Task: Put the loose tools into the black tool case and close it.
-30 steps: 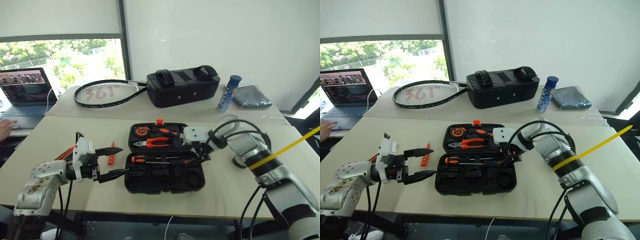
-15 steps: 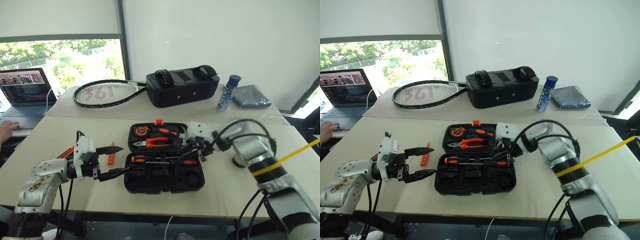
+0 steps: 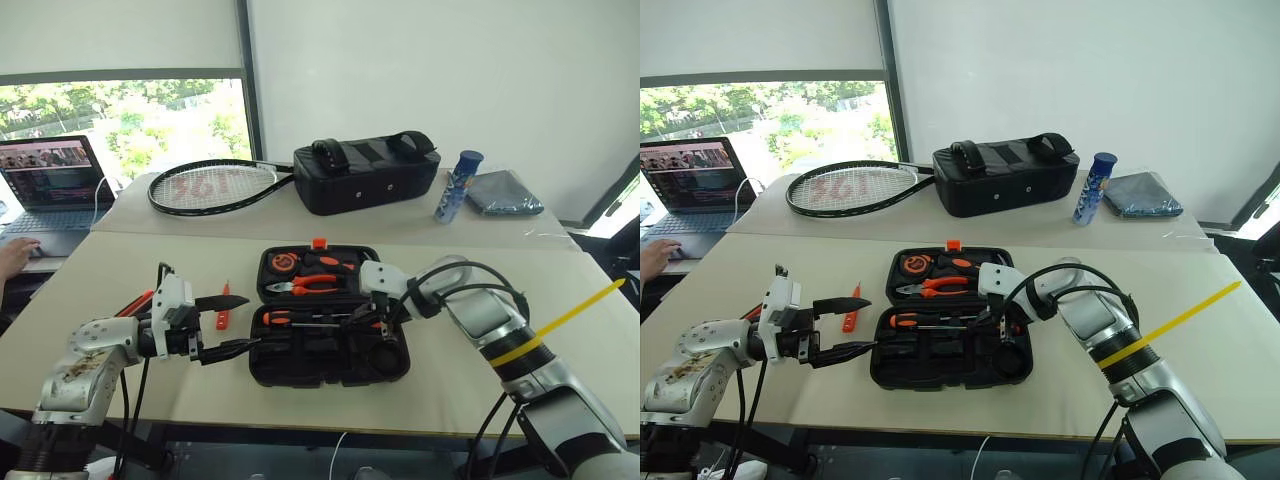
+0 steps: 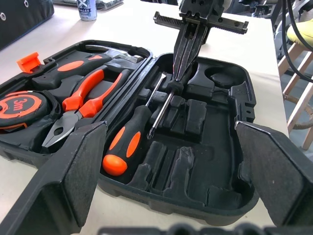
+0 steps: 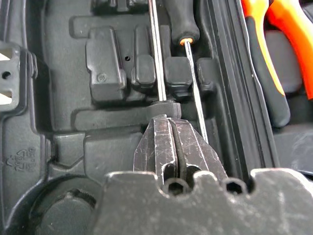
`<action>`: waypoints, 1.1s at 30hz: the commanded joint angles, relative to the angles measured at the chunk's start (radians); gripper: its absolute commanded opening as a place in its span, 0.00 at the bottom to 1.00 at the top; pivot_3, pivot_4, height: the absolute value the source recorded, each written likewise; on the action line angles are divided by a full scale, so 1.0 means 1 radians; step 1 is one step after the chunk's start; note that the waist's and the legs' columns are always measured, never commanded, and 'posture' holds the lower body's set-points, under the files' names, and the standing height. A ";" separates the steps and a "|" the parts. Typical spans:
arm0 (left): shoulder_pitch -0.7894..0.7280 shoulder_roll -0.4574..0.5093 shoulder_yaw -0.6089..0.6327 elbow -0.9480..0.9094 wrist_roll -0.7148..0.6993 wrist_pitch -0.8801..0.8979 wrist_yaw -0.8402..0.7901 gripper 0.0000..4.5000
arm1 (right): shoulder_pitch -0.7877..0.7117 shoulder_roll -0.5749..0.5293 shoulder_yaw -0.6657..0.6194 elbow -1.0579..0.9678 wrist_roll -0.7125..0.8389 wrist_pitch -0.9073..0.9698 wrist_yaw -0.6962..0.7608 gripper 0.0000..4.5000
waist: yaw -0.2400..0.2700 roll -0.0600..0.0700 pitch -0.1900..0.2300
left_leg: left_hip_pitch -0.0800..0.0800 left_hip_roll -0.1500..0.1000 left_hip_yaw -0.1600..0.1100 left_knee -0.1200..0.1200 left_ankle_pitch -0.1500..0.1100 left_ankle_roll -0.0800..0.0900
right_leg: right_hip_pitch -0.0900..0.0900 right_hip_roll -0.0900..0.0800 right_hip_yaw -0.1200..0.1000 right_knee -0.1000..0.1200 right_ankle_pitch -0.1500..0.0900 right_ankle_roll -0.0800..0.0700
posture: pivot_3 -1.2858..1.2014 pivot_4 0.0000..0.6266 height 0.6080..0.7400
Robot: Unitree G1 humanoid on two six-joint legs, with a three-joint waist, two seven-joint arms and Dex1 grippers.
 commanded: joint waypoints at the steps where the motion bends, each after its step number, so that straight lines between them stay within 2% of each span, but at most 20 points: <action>1: -0.014 0.014 0.009 -0.019 -0.005 -0.017 -0.001 1.00 | -0.011 0.013 0.023 0.042 -0.034 -0.025 -0.017 0.00 | 0.000 0.000 0.000 | 0.000 0.000 0.000 0.000 0.000 0.000 | 0.000 0.000 0.000 0.000 0.000 0.000 | 0.52 0.24 1.00; 8: -0.015 0.012 0.010 -0.019 0.000 -0.018 0.008 1.00 | -0.012 0.034 0.052 0.108 -0.075 -0.070 -0.034 0.00 | -0.004 0.000 0.000 | 0.005 0.001 0.000 0.000 0.001 -0.001 | 0.003 0.002 0.000 0.000 0.001 0.000 | 0.52 0.24 1.00; 17: -0.010 0.012 0.016 -0.004 0.009 -0.026 0.020 1.00 | 0.018 0.021 0.036 0.026 -0.071 -0.052 -0.035 0.00 | 0.000 0.000 0.000 | 0.006 0.006 -0.001 0.000 0.002 -0.001 | 0.003 0.008 0.002 0.000 0.001 0.002 | 0.52 0.24 1.00; 21: -0.005 0.012 0.045 0.004 0.001 -0.037 0.039 1.00 | 0.024 0.028 -0.118 -0.002 0.050 -0.141 -0.058 0.00 | 0.000 0.000 0.000 | 0.005 0.006 -0.001 0.000 0.002 -0.001 | 0.002 0.008 0.002 0.000 0.001 0.001 | 0.52 0.24 1.00; 25: 0.044 0.038 0.106 0.005 -0.010 -0.046 0.049 1.00 | 0.082 -0.019 -0.276 -0.084 0.200 -0.207 -0.021 0.00 | 0.001 0.001 0.000 | 0.001 0.006 -0.001 0.000 0.002 -0.001 | -0.001 0.008 0.002 0.000 0.004 -0.004 | 0.52 0.24 1.00; 26: 0.063 0.045 0.126 0.006 -0.009 -0.051 0.053 1.00 | 0.111 -0.034 -0.322 -0.119 0.250 -0.171 -0.016 0.00 | 0.000 0.001 0.000 | 0.001 0.006 -0.001 0.000 0.002 -0.001 | -0.001 0.008 0.002 0.000 0.004 -0.004 | 0.52 0.24 1.00; 27: 0.087 0.052 0.151 0.007 -0.009 -0.055 0.058 1.00 | 0.152 -0.050 -0.369 -0.164 0.314 -0.157 0.009 0.13 | 0.001 0.000 0.000 | 0.001 0.006 -0.001 -0.001 0.002 -0.001 | 0.000 0.008 0.002 -0.001 0.004 -0.004 | 0.52 0.24 1.00; 29: 0.135 0.064 0.196 0.012 -0.006 -0.069 0.070 1.00 | 0.229 -0.070 -0.438 -0.236 0.382 -0.142 0.001 0.22 | 0.002 0.000 0.000 | 0.001 0.006 -0.001 -0.003 0.001 -0.001 | -0.001 0.007 0.002 -0.003 0.003 -0.004 | 0.52 0.24 1.00; 30: 0.170 0.068 0.229 0.016 -0.002 -0.080 0.078 1.00 | 0.281 -0.074 -0.475 -0.273 0.404 -0.150 -0.018 0.32 | 0.002 0.000 0.000 | 0.000 0.006 -0.001 -0.003 0.001 0.000 | 0.000 0.007 0.001 -0.003 0.003 -0.004 | 0.52 0.24 1.00; 33: 0.269 0.071 0.328 0.026 0.002 -0.098 0.116 1.00 | 0.425 -0.063 -0.576 -0.353 0.461 -0.195 -0.066 0.53 | 0.001 0.000 0.000 | 0.001 0.006 -0.001 -0.005 0.001 0.000 | -0.001 0.007 0.001 -0.003 0.003 -0.004 | 0.52 0.24 1.00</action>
